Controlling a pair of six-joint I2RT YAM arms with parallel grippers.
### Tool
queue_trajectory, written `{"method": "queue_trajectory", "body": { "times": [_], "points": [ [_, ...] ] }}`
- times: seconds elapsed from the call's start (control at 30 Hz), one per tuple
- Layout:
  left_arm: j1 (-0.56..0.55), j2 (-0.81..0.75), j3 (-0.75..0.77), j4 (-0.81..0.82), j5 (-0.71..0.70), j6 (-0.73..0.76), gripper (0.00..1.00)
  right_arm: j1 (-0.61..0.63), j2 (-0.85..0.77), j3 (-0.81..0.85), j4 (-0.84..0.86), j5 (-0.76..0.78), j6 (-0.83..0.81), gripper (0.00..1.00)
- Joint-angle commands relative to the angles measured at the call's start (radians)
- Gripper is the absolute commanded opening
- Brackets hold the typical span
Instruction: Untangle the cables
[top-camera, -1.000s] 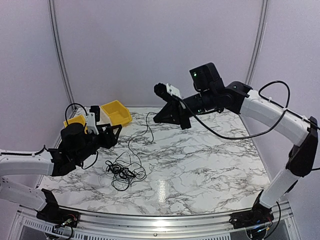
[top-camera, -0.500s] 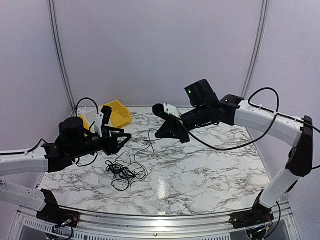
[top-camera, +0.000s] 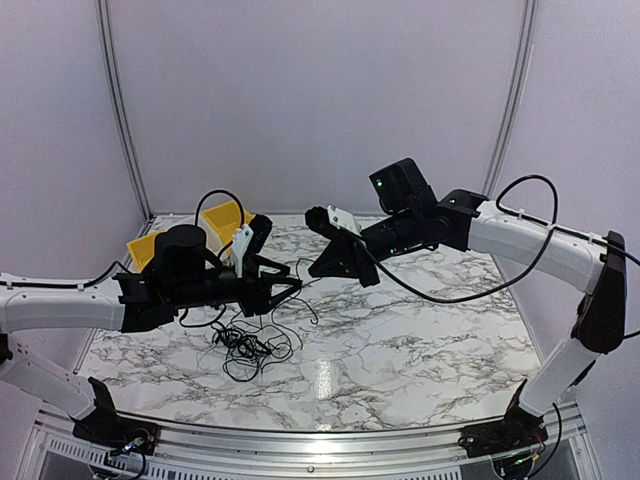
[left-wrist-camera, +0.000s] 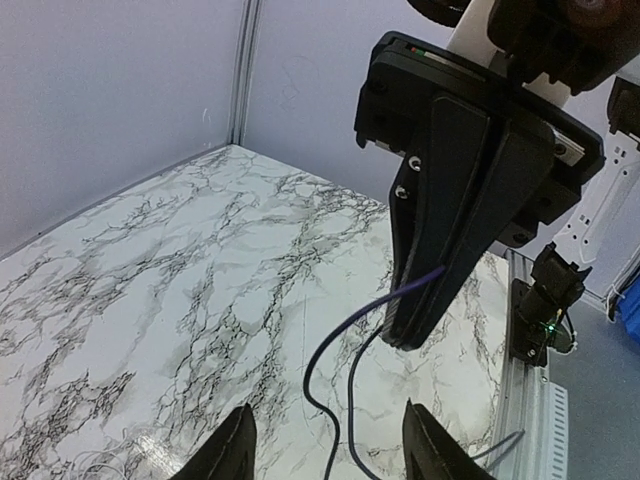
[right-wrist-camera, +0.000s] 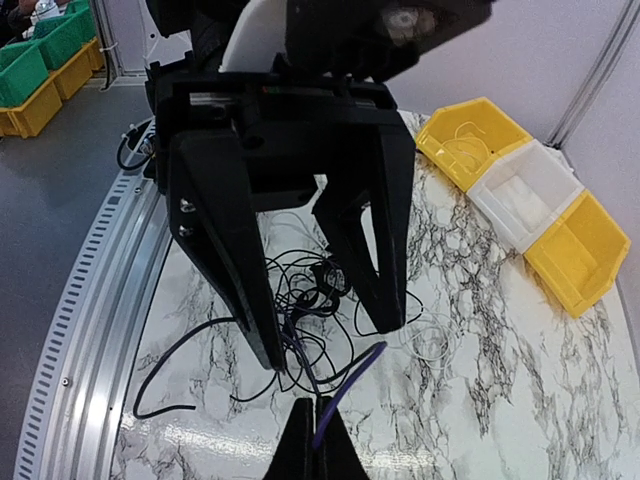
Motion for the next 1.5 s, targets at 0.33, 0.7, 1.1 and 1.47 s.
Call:
{"method": "queue_trajectory", "body": {
  "times": [0.33,0.7,1.1,1.47],
  "points": [
    [-0.007,0.059,0.07,0.021,-0.047,0.053,0.12,0.016,0.015,0.007,-0.005,-0.028,-0.027,0.0],
    [0.027,0.075,0.159,-0.168,-0.499,-0.026,0.0,-0.155,-0.112,-0.156,0.018,-0.062,0.022,0.41],
    [0.242,0.356,0.493,-0.401,-0.732,-0.129,0.0,-0.29,-0.153,-0.441,0.243,0.104,0.006,0.43],
    [0.403,0.663,0.857,-0.38,-0.686,-0.055,0.0,-0.288,-0.112,-0.452,0.244,0.104,-0.014,0.43]
  ]
}}
